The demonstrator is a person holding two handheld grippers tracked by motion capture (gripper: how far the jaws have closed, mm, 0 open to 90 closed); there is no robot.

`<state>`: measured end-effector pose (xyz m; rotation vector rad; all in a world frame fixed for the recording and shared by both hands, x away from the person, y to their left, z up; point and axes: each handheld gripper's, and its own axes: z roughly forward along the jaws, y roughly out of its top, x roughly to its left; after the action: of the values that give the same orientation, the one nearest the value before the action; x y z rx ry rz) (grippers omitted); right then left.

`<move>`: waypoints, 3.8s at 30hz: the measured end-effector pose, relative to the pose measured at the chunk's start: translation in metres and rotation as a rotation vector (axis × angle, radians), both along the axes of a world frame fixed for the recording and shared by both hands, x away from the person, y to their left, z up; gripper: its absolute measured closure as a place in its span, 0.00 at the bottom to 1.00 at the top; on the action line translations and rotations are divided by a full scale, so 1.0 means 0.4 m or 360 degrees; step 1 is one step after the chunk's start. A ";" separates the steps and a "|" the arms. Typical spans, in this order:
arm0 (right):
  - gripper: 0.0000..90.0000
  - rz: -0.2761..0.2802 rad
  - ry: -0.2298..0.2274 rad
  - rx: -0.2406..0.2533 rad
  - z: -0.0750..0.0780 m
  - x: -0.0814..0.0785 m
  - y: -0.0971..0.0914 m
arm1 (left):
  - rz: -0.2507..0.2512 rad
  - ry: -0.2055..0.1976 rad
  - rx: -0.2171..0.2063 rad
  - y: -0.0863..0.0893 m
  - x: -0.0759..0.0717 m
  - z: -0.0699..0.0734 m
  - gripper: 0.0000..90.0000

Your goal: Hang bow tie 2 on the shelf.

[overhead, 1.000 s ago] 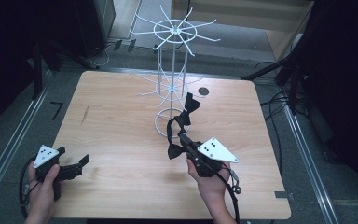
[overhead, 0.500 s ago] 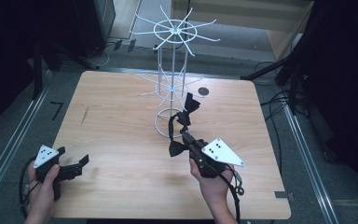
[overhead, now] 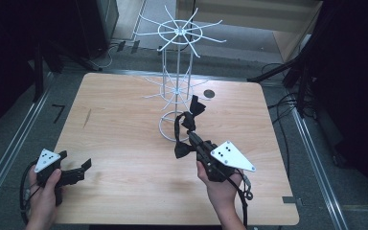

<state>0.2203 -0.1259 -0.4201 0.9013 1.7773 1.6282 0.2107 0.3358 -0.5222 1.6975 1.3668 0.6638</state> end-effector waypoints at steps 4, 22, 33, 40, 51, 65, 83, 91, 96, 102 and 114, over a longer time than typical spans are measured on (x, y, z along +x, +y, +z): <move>1.00 -0.0008 -0.0010 0.0005 0.002 0.002 -0.003 | -0.0002 -0.0002 0.0002 0.000 0.000 0.000 0.02; 1.00 -0.0029 0.0000 0.0054 0.010 0.020 -0.021 | -0.0002 0.0001 -0.0005 0.000 0.000 0.000 0.02; 1.00 -0.0043 0.0043 0.0084 -0.003 0.046 -0.026 | -0.0002 0.0003 -0.0011 0.000 0.001 -0.001 0.02; 1.00 -0.0047 0.0110 0.0104 -0.020 0.069 -0.030 | -0.0001 0.0003 -0.0011 0.000 0.001 -0.001 0.02; 1.00 -0.0057 0.0189 0.0110 -0.043 0.114 -0.012 | -0.0003 0.0002 -0.0008 0.001 0.000 0.000 0.02; 1.00 -0.0065 0.0215 0.0095 -0.051 0.150 0.019 | -0.0005 0.0000 -0.0004 0.000 0.000 0.000 0.02; 0.79 -0.0100 0.0291 0.0024 -0.078 0.177 0.034 | -0.0012 0.0002 -0.0003 0.001 0.000 0.000 0.02; 0.42 -0.0125 0.0301 -0.0005 -0.081 0.174 0.025 | -0.0007 -0.0001 -0.0007 0.001 0.000 0.000 0.02; 0.26 -0.0120 0.0308 -0.0004 -0.082 0.168 0.001 | -0.0007 0.0002 -0.0012 0.001 0.000 0.000 0.02; 0.16 -0.0088 0.0340 0.0019 -0.085 0.159 -0.030 | -0.0008 0.0002 -0.0015 0.002 0.002 0.000 0.02; 0.11 -0.0109 0.0384 0.0025 -0.113 0.133 -0.095 | -0.0004 0.0001 -0.0014 0.002 0.001 0.000 0.02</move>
<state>0.2736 -0.1637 -0.4652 1.1953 1.8709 1.5455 0.2112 0.3364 -0.5223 1.6925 1.3662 0.6549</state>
